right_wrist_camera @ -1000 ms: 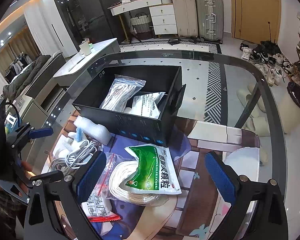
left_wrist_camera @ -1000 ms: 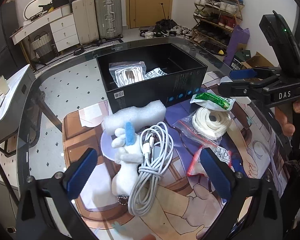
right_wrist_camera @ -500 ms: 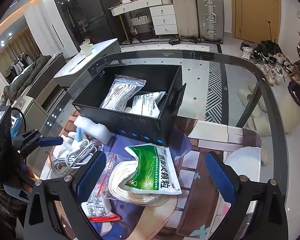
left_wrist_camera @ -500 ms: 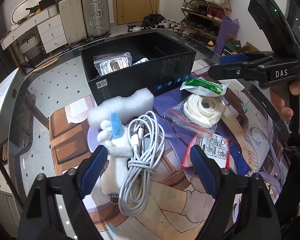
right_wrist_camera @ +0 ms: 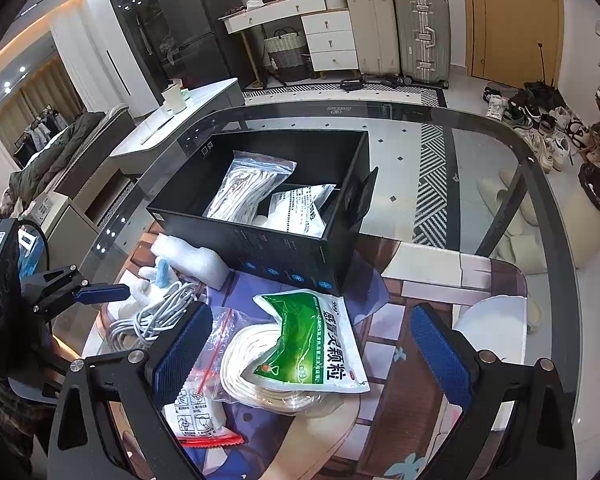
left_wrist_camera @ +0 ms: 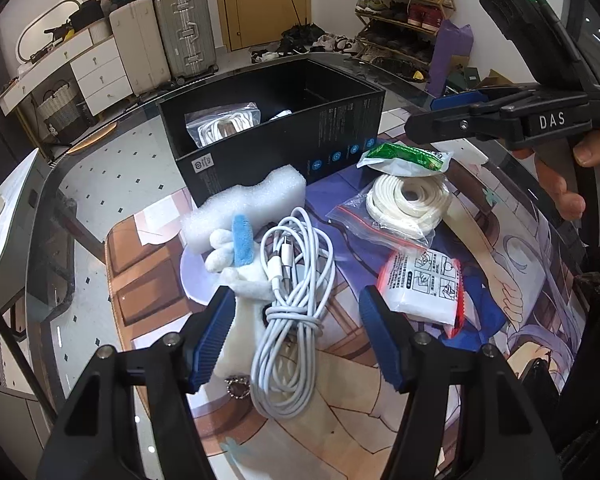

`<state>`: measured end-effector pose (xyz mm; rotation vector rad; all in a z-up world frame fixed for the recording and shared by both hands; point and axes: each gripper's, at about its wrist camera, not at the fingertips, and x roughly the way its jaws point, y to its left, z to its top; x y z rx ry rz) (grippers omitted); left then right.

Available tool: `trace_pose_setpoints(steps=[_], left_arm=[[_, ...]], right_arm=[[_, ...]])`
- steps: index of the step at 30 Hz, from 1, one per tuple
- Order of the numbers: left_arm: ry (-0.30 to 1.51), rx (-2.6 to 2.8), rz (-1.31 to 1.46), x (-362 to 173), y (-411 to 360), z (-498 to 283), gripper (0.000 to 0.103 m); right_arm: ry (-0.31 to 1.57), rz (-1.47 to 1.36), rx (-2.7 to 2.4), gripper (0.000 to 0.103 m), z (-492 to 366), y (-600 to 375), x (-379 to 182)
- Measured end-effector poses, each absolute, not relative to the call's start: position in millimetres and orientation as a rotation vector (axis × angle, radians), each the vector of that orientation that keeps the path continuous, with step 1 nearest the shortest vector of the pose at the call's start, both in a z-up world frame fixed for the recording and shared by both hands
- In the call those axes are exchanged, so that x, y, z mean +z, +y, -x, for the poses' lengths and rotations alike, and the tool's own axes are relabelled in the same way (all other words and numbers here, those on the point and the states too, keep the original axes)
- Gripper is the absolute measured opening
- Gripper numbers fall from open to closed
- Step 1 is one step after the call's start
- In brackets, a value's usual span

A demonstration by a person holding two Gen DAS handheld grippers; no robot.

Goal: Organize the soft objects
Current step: 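Close the left gripper on the coiled white cable while the right grasps the green-printed sachet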

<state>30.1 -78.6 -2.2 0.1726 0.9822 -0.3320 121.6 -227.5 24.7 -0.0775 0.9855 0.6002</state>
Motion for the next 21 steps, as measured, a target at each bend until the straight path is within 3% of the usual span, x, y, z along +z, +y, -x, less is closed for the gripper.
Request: trace_pose_setpoints(steps=[7,21], left_arm=[[1.006,-0.356,-0.182,-7.7,-87.0,-29.1,0.062],[1.045,-0.380,-0.138,-23.3,-87.6,-36.9,0.045]], right_arm=[[0.989,0.084,0.603,0.101,-120.0,-226.6,22.4],[1.014,0.079,0.613,0.101,-122.6,-224.1,12.6]])
